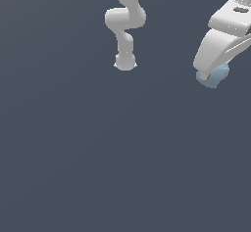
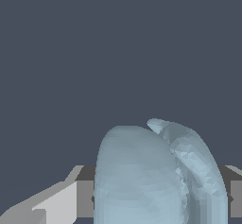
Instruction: Pick up the object and move it to a goal position.
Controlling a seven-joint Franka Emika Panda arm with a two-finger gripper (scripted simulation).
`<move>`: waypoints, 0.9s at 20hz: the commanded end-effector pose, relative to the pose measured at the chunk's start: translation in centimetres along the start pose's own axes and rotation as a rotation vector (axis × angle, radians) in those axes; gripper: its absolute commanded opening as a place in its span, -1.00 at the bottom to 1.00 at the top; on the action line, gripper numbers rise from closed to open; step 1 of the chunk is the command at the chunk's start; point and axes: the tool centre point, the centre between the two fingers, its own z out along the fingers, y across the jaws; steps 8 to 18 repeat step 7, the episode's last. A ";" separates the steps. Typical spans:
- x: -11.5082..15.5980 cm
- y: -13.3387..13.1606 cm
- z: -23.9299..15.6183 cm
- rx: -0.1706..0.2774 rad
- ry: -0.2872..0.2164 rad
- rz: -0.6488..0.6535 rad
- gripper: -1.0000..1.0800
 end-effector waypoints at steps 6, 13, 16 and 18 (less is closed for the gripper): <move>0.4 -0.2 -0.7 0.000 -0.001 0.000 -1.00; 0.4 -0.2 -0.7 0.000 -0.001 0.000 -1.00; 0.4 -0.2 -0.7 0.000 -0.001 0.000 -1.00; 0.4 -0.2 -0.7 0.000 -0.001 0.000 -1.00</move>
